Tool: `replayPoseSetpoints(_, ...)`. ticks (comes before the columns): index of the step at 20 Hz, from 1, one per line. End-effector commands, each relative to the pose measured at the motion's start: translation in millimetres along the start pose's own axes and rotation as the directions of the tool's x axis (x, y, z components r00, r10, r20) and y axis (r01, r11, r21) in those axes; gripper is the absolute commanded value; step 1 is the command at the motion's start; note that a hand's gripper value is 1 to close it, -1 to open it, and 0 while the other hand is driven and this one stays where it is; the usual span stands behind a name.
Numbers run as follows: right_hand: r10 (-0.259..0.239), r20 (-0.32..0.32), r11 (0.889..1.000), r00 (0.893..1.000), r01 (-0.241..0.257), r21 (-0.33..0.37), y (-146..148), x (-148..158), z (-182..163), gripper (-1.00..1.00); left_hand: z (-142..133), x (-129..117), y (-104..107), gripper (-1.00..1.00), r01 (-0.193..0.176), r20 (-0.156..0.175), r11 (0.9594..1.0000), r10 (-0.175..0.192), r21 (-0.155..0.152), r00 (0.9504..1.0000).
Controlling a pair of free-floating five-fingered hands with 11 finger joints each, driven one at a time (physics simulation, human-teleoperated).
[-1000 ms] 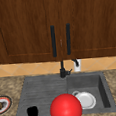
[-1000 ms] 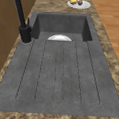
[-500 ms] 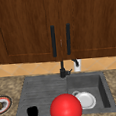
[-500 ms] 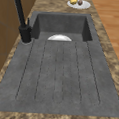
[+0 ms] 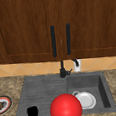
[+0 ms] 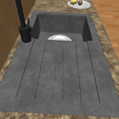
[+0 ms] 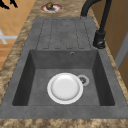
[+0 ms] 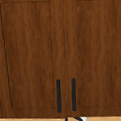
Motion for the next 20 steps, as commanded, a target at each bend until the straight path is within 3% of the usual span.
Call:
replayPoseSetpoints(1, 0.061, 0.080, 0.997, 0.995, -0.064, 0.044, 9, -2, -3, -1.00, 0, 0, 0, 0.00, 0.000, 0.000, 1.0000, 0.000, 0.000, 1.0000)
replayPoseSetpoints(12, 0.037, 0.158, 0.991, 0.987, -0.057, 0.119, -9, -4, -52, -1.00, 0, 0, 0, 0.00, 0.000, 0.000, 1.0000, 0.000, 0.000, 1.0000)
replayPoseSetpoints(18, 0.032, 0.204, 0.991, 0.978, -0.057, 0.121, -13, -13, -73, -1.00, 0, 0, 0, 0.00, 0.000, 0.000, 1.0000, 0.000, 0.000, 1.0000)
replayPoseSetpoints(20, -0.003, 0.211, 0.987, 0.977, -0.030, 0.155, -8, -24, -73, -1.00, 0, 0, 0, 0.00, 0.000, 0.000, 1.0000, 0.000, 0.000, 1.0000)
